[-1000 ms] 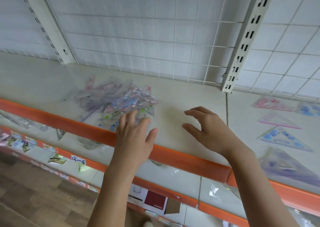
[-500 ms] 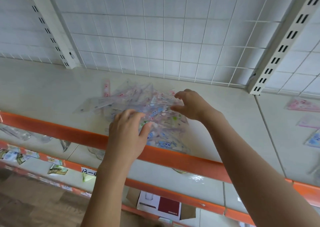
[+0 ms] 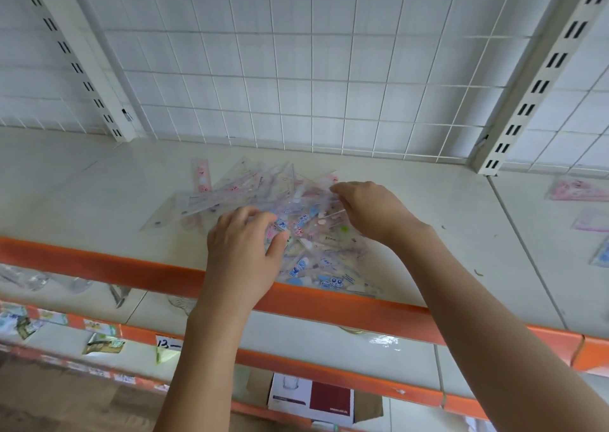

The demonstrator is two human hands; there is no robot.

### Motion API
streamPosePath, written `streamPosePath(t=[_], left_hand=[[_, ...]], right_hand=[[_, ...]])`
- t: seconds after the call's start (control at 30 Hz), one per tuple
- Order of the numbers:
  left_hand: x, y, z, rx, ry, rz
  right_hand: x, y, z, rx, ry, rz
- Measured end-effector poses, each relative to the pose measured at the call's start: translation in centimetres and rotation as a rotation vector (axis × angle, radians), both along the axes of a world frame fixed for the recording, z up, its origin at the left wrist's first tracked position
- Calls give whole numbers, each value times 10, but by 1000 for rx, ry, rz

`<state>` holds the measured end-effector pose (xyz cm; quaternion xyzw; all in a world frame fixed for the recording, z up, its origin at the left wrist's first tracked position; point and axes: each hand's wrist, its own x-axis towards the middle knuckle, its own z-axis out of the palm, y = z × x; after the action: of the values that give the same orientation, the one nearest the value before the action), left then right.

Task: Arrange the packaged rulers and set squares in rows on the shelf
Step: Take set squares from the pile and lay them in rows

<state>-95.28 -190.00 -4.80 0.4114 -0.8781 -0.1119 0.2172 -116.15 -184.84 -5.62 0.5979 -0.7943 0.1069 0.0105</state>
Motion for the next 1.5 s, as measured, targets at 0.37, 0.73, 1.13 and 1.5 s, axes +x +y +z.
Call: streamPosePath(t=[0.37,0.73,1.13,1.5], left_hand=[[-64,-30,11,-25,-120,-201],[-96,-51,5,54,-451,-306],[-88,-46,11,-238,-223,-190],[-104,11,33,-166,94,-237]], right_hand=[[-11,70,18,-280,-46,-283],[-10,103,13,-281,-156,-306],[-9,113,6,-265,-183,-350],[-20,159,16,-304,-138,-412]])
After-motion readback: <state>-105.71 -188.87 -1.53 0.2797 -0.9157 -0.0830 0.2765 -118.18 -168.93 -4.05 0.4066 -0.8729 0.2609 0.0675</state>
